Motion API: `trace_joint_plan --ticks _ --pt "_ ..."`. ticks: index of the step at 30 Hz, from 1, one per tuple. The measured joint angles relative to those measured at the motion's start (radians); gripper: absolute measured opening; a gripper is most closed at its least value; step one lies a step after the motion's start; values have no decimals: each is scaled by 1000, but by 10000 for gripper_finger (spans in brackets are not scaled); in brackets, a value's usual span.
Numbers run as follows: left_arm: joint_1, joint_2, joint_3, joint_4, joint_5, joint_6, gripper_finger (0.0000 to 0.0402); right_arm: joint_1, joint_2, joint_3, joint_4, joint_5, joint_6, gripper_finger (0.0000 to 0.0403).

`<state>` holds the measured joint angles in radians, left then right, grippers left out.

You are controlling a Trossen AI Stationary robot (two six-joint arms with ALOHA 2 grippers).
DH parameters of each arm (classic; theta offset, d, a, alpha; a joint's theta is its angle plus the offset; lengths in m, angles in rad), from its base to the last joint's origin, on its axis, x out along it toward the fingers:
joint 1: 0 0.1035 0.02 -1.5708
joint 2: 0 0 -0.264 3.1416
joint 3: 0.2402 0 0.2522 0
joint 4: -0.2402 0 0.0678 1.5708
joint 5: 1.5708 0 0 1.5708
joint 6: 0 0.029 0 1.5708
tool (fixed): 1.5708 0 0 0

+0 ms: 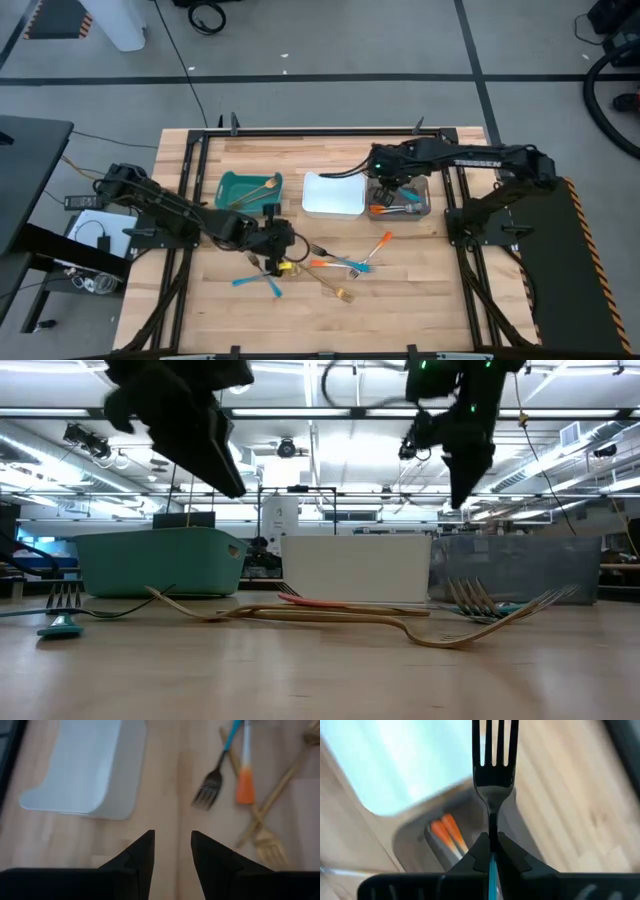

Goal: Sort silverware by color (type)
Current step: Put the right blue fork into the white bin

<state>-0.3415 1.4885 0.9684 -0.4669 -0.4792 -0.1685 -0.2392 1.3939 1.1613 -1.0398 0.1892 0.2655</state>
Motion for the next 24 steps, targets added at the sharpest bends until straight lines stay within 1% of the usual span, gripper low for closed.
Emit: trace_joint_plan --ticks 3,6,8,10,12,15,19,24 --pt "38 -26 0 18 2 71 138 38 -63 0 43 50 3 21" --pt "72 -61 0 52 4 142 138 86 -123 -19 162 93 6 21" --pt "95 -72 2 104 3 185 138 112 -153 -40 243 98 -5 21" --pt "109 -81 1 121 8 213 138 135 -169 -53 300 98 -7 21" --pt "125 -82 1 163 47 232 138 156 -179 -65 341 101 -3 21" --pt "138 -82 1 172 106 227 138 197 -178 -94 435 106 -9 21" --pt "134 -82 1 164 110 195 138 231 -143 -143 581 98 -54 21" --pt "117 -100 1 111 110 218 137 237 -59 -154 671 97 -108 21"
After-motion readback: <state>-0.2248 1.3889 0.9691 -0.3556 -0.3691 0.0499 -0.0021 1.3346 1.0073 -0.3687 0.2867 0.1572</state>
